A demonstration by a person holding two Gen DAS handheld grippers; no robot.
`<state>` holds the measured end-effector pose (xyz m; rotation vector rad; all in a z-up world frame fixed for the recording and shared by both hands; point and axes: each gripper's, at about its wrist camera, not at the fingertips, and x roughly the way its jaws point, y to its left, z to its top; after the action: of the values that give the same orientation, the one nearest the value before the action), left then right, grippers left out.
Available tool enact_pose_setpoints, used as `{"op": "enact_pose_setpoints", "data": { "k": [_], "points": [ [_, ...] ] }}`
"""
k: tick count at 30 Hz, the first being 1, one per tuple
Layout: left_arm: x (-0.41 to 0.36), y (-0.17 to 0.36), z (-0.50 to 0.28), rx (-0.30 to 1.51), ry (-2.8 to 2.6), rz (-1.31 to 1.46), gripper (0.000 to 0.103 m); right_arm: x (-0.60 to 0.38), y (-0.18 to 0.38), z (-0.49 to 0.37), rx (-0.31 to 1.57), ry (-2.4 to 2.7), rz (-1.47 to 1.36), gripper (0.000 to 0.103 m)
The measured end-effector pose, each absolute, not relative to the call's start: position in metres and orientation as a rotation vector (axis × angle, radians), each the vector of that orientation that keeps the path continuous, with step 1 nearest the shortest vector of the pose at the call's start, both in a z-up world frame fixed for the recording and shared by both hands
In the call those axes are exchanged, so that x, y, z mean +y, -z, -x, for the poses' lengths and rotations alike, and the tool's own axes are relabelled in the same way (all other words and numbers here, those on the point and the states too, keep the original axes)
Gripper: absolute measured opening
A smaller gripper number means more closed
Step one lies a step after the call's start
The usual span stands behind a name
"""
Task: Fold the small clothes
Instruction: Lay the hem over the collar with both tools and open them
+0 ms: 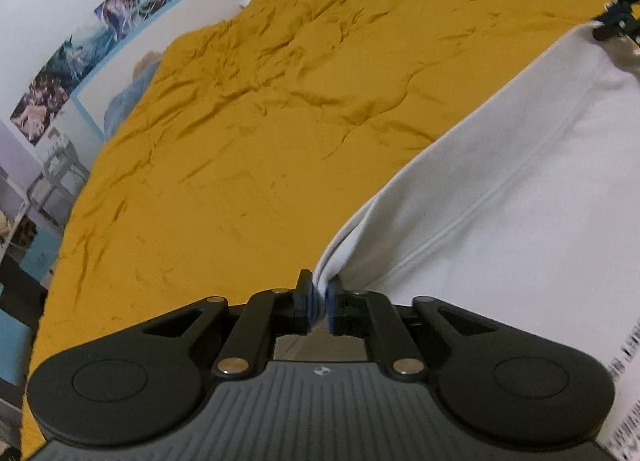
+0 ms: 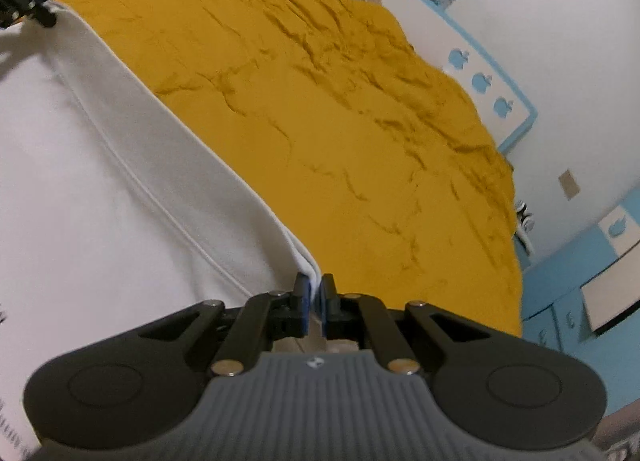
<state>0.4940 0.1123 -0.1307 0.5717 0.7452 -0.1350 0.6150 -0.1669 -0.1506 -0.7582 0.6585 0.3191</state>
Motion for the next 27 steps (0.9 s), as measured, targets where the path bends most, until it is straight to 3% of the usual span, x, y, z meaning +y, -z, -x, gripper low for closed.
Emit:
{"op": "enact_pose_setpoints", "data": {
  "k": [4, 6, 8, 9, 14, 19, 21, 22, 25, 27],
  "points": [
    [0.116, 0.133, -0.498, 0.680, 0.102, -0.553, 0.034, -0.163, 0.164, -0.626, 0.677, -0.304, 0.736, 0.004],
    [0.121, 0.130, -0.501, 0.666, 0.068, -0.545, 0.045, -0.159, 0.168, -0.621, 0.656, -0.270, 0.736, 0.021],
    [0.131, 0.121, -0.499, 0.641, 0.036, -0.502, 0.052, -0.163, 0.160, -0.611, 0.637, -0.253, 0.717, 0.046],
    [0.138, 0.115, -0.495, 0.626, 0.026, -0.467, 0.060, -0.167, 0.152, -0.605, 0.628, -0.246, 0.694, 0.047],
    [0.186, 0.086, -0.488, 0.635, 0.041, -0.169, 0.072, -0.205, 0.122, -0.592, 0.666, -0.238, 0.429, 0.048],
    [0.233, 0.100, -0.493, 0.751, 0.057, 0.187, 0.067, -0.252, 0.129, -0.607, 0.754, -0.192, 0.041, 0.047],
    [0.250, 0.110, -0.498, 0.763, 0.051, 0.309, 0.060, -0.266, 0.138, -0.619, 0.787, -0.174, -0.100, 0.044],
    [0.257, 0.115, -0.501, 0.769, 0.051, 0.364, 0.058, -0.272, 0.142, -0.624, 0.803, -0.173, -0.155, 0.038],
    [0.269, 0.128, -0.508, 0.771, 0.041, 0.472, 0.046, -0.282, 0.156, -0.633, 0.834, -0.180, -0.282, 0.030],
    [0.273, 0.134, -0.513, 0.777, 0.045, 0.509, 0.027, -0.283, 0.165, -0.638, 0.841, -0.192, -0.328, 0.021]
  ]
}}
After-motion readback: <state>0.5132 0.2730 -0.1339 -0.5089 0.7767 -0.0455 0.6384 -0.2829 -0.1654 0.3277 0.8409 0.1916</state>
